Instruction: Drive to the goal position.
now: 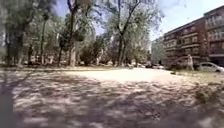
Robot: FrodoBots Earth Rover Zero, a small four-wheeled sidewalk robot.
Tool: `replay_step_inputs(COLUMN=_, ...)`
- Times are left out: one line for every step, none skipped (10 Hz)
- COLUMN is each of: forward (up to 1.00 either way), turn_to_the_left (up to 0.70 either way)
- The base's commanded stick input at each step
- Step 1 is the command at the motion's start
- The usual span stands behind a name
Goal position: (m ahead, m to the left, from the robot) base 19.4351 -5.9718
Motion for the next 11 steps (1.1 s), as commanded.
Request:
replay_step_inputs(forward=0.7, turn_to_the_left=0.0)
replay_step_inputs(forward=0.7, turn_to_the_left=0.0)
replay_step_inputs(forward=0.7, turn_to_the_left=0.0)
replay_step_inputs(forward=0.7, turn_to_the_left=0.0)
replay_step_inputs(forward=0.7, turn_to_the_left=0.0)
replay_step_inputs(forward=0.7, turn_to_the_left=-0.24)
replay_step_inputs(forward=0.7, turn_to_the_left=-0.35)
replay_step_inputs(forward=0.7, turn_to_the_left=-0.35)
replay_step_inputs(forward=0.7, turn_to_the_left=-0.35)
replay_step_inputs(forward=0.7, turn_to_the_left=-0.35)
replay_step_inputs(forward=0.7, turn_to_the_left=-0.35)
